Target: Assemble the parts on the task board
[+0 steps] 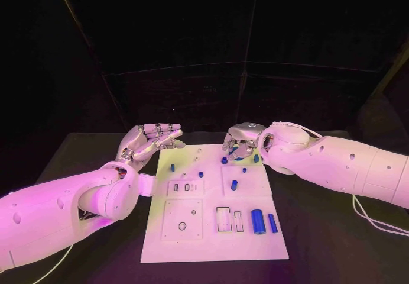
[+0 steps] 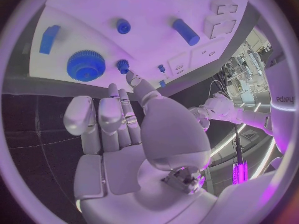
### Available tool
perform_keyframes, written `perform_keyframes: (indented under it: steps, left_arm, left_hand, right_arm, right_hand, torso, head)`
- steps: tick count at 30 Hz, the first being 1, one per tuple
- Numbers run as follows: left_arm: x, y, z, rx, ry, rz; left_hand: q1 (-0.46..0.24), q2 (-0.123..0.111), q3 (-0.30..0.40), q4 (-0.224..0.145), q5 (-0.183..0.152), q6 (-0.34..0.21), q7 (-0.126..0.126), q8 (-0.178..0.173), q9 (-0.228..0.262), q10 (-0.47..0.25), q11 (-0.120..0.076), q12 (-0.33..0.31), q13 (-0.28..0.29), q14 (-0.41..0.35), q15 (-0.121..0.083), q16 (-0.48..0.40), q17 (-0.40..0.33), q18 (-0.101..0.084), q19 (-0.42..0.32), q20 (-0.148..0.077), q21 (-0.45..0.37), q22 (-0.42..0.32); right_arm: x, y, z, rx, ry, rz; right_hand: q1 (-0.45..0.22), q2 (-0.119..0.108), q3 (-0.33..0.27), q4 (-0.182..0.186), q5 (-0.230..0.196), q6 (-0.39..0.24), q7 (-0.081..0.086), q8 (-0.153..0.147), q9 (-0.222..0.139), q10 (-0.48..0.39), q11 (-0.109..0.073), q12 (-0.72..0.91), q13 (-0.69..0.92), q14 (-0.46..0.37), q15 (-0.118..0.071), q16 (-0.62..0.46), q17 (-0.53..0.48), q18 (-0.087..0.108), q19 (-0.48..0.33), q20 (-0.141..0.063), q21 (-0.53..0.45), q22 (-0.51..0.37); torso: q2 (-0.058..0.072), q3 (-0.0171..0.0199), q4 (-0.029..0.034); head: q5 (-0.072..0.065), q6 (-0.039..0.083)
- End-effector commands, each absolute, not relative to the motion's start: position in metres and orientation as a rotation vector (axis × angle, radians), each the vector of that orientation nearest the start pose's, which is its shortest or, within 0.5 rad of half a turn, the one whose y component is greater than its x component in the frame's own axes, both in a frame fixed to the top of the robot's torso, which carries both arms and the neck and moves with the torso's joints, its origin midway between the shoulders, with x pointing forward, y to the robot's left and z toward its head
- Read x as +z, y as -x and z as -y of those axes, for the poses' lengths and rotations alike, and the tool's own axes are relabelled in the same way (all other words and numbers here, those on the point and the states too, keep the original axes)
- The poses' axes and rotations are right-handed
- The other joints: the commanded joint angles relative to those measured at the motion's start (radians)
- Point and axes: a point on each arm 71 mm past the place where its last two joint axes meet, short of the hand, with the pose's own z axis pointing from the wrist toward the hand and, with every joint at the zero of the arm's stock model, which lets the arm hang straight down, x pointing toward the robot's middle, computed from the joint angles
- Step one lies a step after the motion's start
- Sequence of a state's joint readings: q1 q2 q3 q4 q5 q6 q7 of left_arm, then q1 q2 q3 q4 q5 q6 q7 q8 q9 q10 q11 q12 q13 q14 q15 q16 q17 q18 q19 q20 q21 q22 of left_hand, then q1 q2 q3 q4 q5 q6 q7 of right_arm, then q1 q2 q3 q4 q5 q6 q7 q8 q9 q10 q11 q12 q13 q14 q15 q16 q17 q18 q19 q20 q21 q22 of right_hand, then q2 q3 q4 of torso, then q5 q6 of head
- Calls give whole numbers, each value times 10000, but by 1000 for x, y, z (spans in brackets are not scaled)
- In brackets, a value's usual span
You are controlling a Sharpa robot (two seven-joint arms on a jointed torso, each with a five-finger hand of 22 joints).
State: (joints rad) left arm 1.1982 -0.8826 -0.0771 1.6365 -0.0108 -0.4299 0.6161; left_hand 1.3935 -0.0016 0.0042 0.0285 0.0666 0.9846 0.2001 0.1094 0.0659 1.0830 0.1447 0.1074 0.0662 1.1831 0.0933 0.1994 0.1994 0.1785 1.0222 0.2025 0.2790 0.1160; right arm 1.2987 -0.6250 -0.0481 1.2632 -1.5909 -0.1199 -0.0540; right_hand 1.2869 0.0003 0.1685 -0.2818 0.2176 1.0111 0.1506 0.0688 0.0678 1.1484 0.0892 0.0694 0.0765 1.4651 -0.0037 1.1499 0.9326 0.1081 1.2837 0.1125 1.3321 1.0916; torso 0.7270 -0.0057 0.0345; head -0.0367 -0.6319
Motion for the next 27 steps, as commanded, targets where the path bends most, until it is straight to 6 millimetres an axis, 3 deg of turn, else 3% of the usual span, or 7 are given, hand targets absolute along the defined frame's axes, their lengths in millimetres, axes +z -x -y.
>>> perform_keyframes:
  steps: [1, 7, 9, 14, 27]
  left_arm:
    - [-167, -463, -201, -16205, 9735, -12373]
    - [-166, -463, -201, -16221, 9725, -12373]
    - [-166, -463, -201, -16228, 9714, -12362]
    - [-165, -463, -200, -16259, 9691, -12357]
    - [-160, -463, -200, -16327, 9618, -12325]
  left_hand:
    - [41, 43, 8, -54, -40, 55, 24, -62, -12, 23, 38, -49, -9, -40, 23, -53, 9, 35, 11, 22, -61, -8]
    - [35, 42, 2, -68, -40, 53, 28, -73, -12, 20, 43, -63, -9, -45, 27, -70, 16, 35, 8, 26, -70, -14]
    - [35, 42, 2, -68, -40, 53, 28, -73, -12, 20, 43, -63, -9, -45, 27, -70, 16, 35, 8, 26, -70, -14]
    - [35, 42, 2, -68, -40, 53, 28, -73, -12, 20, 43, -63, -9, -45, 27, -70, 16, 35, 8, 26, -70, -14]
    - [32, 41, -4, -84, -41, 52, 34, -85, -12, 16, 47, -79, -10, -47, 30, -85, 24, 36, 7, 29, -79, -21]
  right_arm:
    - [-161, -542, 155, 4948, 4494, -17160]
    - [-163, -543, 151, 4977, 4620, -17255]
    - [-163, -543, 149, 4997, 4652, -17270]
    - [-164, -544, 146, 5003, 4720, -17355]
    - [-168, -547, 142, 4927, 4853, -17670]
  right_hand:
    - [-120, -30, 73, -1, -60, -80, 24, -43, 9, -48, 20, 17, 12, 339, 82, 148, 139, -145, 106, -3, 108, 142]
    - [-130, -25, 119, 3, -64, -99, 22, -45, 7, -47, 19, 15, 13, 342, 85, 318, 299, -183, 210, 2, 246, 365]
    - [-131, -17, 134, 5, -64, -94, 22, -42, 9, -49, 21, 13, 13, 342, 87, 358, 338, -192, 235, 3, 278, 418]
    - [-120, 48, 231, 11, -60, -75, 19, -35, 13, -29, 19, 17, 13, 335, 87, 489, 438, -215, 291, 8, 377, 561]
    - [-137, 176, 445, 35, -60, -11, 45, -27, 17, 9, 34, 17, 4, 291, 103, 627, 497, -223, 281, 24, 459, 647]
  torso:
    - [25, -13, 23]
    - [23, -2, 7]
    - [53, -7, -6]
    - [60, -1, 3]
    - [178, 2, 9]
  head:
    - [-3, -85]
    - [24, -137]
    - [38, -81]
    - [36, -194]
    - [48, -259]
